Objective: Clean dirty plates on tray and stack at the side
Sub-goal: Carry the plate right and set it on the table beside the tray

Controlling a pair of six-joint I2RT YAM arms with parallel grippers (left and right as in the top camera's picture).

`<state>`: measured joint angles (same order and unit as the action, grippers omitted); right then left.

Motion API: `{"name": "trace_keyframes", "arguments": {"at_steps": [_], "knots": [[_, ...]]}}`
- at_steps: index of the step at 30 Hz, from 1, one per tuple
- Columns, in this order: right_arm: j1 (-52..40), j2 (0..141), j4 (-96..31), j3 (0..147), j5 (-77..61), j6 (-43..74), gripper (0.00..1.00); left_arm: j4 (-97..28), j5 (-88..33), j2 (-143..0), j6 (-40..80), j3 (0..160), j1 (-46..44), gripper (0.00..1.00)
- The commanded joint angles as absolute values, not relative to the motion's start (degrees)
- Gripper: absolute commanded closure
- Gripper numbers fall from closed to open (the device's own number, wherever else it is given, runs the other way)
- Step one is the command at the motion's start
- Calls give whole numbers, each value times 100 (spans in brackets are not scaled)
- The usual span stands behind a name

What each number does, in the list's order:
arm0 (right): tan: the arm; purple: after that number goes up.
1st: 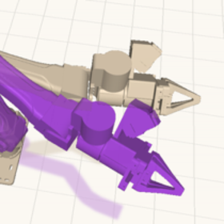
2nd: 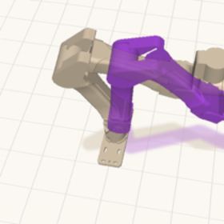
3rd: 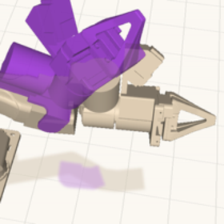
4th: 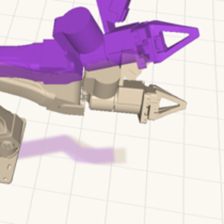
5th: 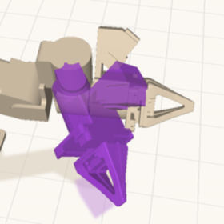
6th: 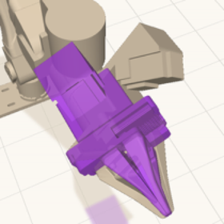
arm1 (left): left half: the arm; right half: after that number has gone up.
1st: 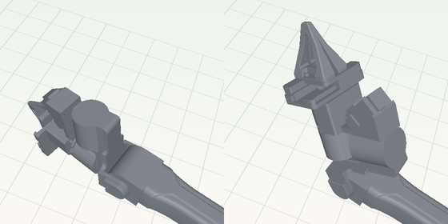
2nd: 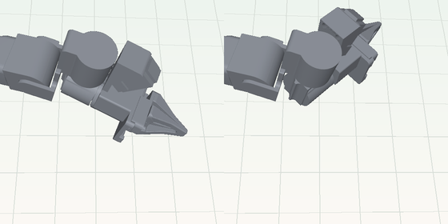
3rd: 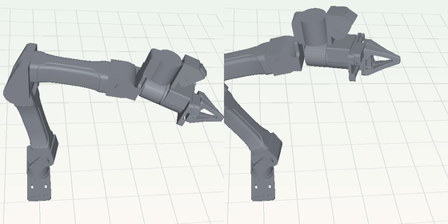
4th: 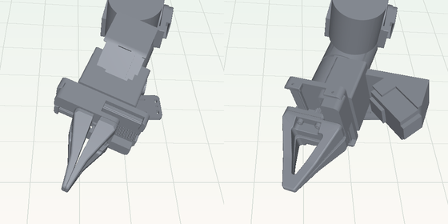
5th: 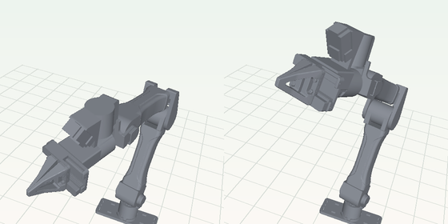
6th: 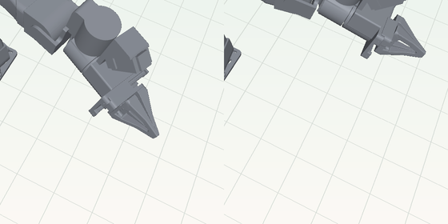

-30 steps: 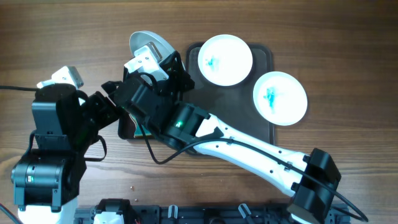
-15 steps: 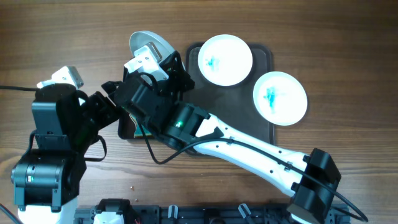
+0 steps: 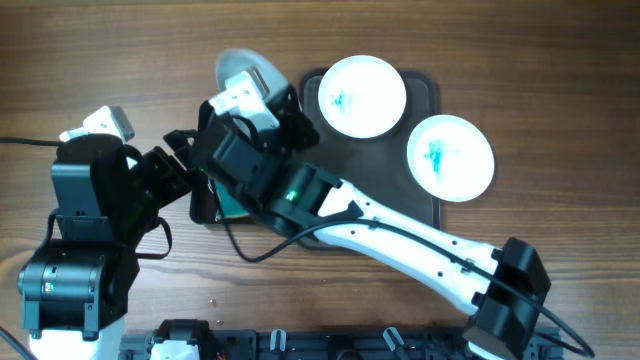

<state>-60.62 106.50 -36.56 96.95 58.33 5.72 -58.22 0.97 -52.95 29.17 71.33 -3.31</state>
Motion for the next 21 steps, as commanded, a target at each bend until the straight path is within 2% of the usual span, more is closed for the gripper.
{"name": "trace_keyframes", "arguments": {"at_steps": [1,3,7,13,16,21], "knots": [[-5561,10516,-4401,9786,2882,3312,96,-5795,-14,-5304,2888,7229,-346,0],[-5164,10477,-4582,9786,1852,3662,96,-5795,-14,-5304,2888,7229,-346,0],[-4241,10073,-4757,9786,239,3645,96,-5795,-14,-5304,2888,7229,-346,0],[-2464,9262,-5000,9786,-1468,3662,96,-5795,-14,-5304,2888,7229,-346,0],[-1315,9013,-5428,9786,-1942,3599,96,-5795,-14,-5304,2888,7229,-346,0],[493,9061,-6226,9723,-1957,3151,96,-5795,-14,-5304,2888,7229,-346,0]]}}
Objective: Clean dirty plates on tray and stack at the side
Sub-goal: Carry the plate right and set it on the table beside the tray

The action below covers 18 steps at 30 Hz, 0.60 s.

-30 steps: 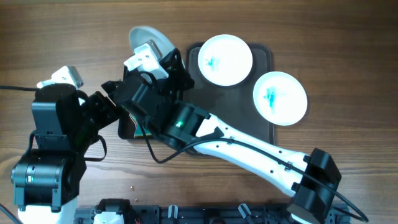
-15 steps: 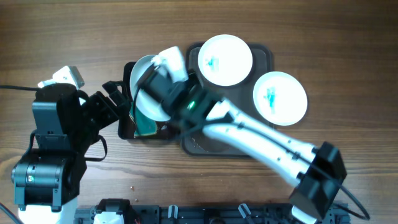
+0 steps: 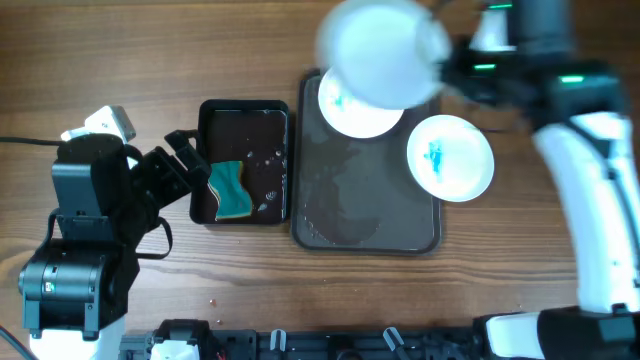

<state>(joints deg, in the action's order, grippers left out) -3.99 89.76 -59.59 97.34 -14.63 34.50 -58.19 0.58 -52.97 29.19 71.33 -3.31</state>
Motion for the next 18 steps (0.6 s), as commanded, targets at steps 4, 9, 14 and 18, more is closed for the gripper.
{"name": "trace_keyframes", "arguments": {"at_steps": [4,9,14,18], "knots": [[1859,9297,-6460,9463,-1953,2749,96,-5795,-14,-5304,2888,7229,-346,0],[3107,9717,-6243,8794,-1750,2659,96,-5795,-14,-5304,2888,7229,-346,0],[3723,10036,-5625,7920,-1157,2571,95,-5795,-14,-5304,2888,7229,-346,0],[3699,10095,-5188,7301,-672,2578,96,-5795,-14,-5304,2888,7229,-346,0]]}}
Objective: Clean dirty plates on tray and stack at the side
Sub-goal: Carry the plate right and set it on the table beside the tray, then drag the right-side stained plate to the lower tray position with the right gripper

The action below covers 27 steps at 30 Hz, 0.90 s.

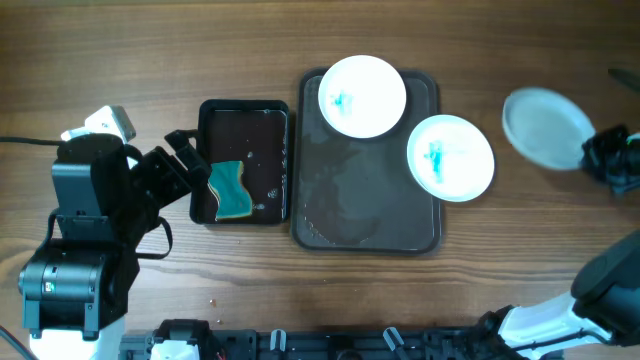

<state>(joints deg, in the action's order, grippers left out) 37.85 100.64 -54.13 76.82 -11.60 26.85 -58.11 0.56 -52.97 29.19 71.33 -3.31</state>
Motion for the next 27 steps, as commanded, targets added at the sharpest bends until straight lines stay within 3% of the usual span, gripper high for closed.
{"name": "trace_keyframes", "arguments": {"at_steps": [1,8,10,12,19,27], "knots": [[3693,10095,-5057,7135,-561,2633,96,-5795,-14,-5304,2888,7229,-346,0],[3715,10095,-4556,6628,-239,2814,93,-5795,-14,-5304,2888,7229,-346,0],[3715,10092,-4569,6630,-499,2526,69,-5795,-14,-5304,2888,7229,-346,0],[3715,10057,-4633,6630,-860,2412,60,-5795,-14,-5304,2888,7229,-346,0],[3343,9411,-4956,6630,-2217,1625,55,-5795,-14,-5304,2888,7229,-346,0],[2115,9258,-5234,6147,-1092,1841,50,-5795,-14,-5304,2888,7229,-346,0]]}}
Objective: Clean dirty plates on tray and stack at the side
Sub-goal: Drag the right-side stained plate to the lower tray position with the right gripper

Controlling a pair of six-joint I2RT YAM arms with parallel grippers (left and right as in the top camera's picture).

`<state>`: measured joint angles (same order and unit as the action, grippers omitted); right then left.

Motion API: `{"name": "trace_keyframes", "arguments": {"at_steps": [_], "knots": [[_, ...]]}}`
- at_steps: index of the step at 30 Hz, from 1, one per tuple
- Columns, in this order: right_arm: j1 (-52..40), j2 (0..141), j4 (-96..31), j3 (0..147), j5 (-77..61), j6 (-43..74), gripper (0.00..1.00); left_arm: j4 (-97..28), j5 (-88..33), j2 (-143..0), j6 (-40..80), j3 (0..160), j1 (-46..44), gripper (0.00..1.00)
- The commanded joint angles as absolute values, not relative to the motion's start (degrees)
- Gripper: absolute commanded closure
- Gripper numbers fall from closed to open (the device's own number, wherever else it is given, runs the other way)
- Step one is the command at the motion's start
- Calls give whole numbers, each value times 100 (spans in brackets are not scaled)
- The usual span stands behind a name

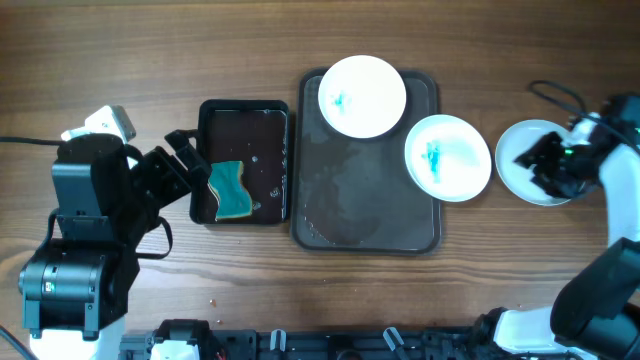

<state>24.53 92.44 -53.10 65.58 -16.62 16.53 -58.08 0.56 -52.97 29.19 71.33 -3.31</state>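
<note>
Two white plates smeared with blue lie on the dark tray (pixel 345 215): a far plate (pixel 362 95) and a right plate (pixel 448 157). A third, clean white plate (pixel 518 180) is over the bare wood right of the tray, and my right gripper (pixel 545 162) reaches over it from the right, shut on its rim. At the left a teal sponge (pixel 232 190) sits in the black basin (pixel 243 118). My left gripper (pixel 205 178) is at the sponge's left edge and shut on it.
Droplets wet the floor of the black basin. A black cable (pixel 560 92) loops over the wood at the far right. The left arm's base fills the near-left corner, and a dark rail runs along the table's front edge.
The right gripper and the clean plate have come nearer and a little left, from the far-right edge to just beside the tray. The left arm, the sponge and both smeared plates are unchanged.
First my right arm reached across the tray and held a plate over the basin by the left gripper. Then the plate was high above the tray's far side. Later it was off the tray at the far right, and now it is beside the tray.
</note>
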Motion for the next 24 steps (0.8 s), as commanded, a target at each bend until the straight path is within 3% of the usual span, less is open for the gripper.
{"name": "trace_keyframes", "arguments": {"at_steps": [1,13,15,18,19,24], "knots": [[2021,9260,-5116,5975,-982,1955,50,-5795,-14,-5304,2888,7229,-346,0],[1575,9271,-2974,4364,-1695,1975,57,-5795,-14,-5304,2888,7229,-346,0],[1503,9271,-2696,4147,-1699,2088,63,-5795,-14,-5304,2888,7229,-346,0],[1457,9260,-2571,4110,-1752,2115,92,-5795,-14,-5304,2888,7229,-346,0],[1457,9229,-2578,4125,-1822,2102,96,-5795,-14,-5304,2888,7229,-346,0],[1457,8755,-2987,4158,-1831,2073,96,-5795,-14,-5304,2888,7229,-346,0]]}}
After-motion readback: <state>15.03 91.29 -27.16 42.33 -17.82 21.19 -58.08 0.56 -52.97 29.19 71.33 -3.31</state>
